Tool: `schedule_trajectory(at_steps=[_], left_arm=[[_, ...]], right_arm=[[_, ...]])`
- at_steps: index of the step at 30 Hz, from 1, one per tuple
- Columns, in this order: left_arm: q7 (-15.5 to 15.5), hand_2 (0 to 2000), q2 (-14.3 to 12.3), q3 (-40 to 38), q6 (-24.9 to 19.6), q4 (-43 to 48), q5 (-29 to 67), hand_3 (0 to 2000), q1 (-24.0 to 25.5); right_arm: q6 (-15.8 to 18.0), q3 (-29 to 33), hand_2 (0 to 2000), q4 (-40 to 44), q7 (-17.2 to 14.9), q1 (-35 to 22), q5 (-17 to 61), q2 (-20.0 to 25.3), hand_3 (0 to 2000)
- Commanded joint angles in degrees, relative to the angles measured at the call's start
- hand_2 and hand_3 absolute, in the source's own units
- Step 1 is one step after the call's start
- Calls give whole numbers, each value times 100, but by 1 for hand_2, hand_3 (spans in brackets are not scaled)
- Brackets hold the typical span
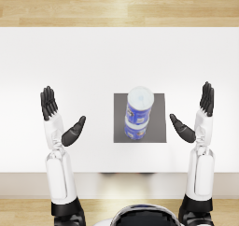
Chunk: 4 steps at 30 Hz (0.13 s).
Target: Pick up the blue can on the left and place it in the middle, then pick up the blue can on the right and place it on top of the can in the middle
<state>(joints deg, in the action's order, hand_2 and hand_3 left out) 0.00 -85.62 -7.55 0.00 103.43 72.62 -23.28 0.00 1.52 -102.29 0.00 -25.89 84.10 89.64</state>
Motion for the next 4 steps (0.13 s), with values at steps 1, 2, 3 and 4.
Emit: schedule_trajectory(at_steps=[1, 2, 3, 4], left_arm=[[0, 0, 0, -1, 0, 0, 0, 0, 0], [0, 0, 0, -2, 0, 0, 0, 0, 0], [0, 0, 0, -3, 0, 0, 0, 0, 0], [0, 0, 0, -3, 0, 0, 0, 0, 0]], right_arm=[[0, 1, 0, 0, 0, 1, 0, 0, 0], [0, 2, 0, -1, 0, 2, 0, 0, 0], [0, 3, 0, -1, 0, 2, 0, 0, 0], [0, 3, 0, -1, 0, 2, 0, 0, 0]])
